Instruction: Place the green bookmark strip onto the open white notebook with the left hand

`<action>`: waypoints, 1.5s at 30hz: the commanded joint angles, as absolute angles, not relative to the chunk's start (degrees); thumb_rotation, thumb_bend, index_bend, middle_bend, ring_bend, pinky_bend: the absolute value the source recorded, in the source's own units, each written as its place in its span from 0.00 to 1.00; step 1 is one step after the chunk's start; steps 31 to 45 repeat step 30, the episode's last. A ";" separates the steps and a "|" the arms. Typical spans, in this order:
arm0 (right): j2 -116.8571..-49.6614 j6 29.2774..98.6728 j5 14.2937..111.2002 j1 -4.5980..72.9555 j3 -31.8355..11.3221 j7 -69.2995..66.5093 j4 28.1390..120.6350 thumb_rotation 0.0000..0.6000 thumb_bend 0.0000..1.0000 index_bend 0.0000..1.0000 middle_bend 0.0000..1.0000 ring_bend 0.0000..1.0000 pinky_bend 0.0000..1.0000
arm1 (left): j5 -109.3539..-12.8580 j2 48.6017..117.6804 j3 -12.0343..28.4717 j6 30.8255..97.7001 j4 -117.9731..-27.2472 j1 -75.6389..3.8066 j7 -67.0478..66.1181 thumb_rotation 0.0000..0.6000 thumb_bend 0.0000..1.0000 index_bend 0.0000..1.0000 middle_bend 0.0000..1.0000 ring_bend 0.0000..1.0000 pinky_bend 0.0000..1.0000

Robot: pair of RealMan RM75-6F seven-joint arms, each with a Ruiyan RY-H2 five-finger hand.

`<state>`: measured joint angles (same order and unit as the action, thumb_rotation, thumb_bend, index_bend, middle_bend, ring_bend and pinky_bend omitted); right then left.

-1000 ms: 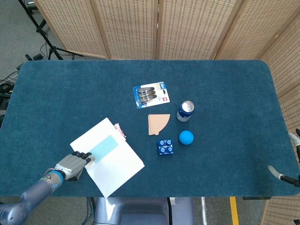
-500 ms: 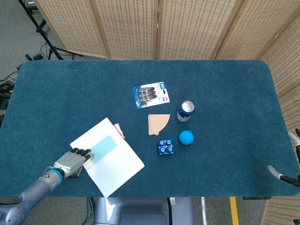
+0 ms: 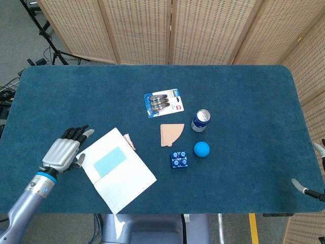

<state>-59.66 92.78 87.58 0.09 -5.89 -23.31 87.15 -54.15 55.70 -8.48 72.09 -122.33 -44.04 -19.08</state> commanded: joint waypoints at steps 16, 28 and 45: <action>-63.43 90.23 85.77 1.90 -6.29 -6.71 89.08 1.00 0.18 0.06 0.00 0.00 0.00 | -75.62 70.01 -8.91 96.34 -89.18 -18.30 -6.99 1.00 0.28 0.08 0.00 0.00 0.00; -66.81 88.83 86.75 3.14 -5.40 1.83 89.35 1.00 0.18 0.06 0.00 0.00 0.00 | -77.37 72.21 -4.58 99.13 -81.93 -10.61 2.47 1.00 0.27 0.08 0.00 0.00 0.00; -67.01 88.47 86.85 3.35 -5.28 2.24 89.31 1.00 0.18 0.06 0.00 0.00 0.00 | -77.44 72.08 -4.05 97.91 -81.98 -10.40 2.56 1.00 0.27 0.08 0.00 0.00 0.00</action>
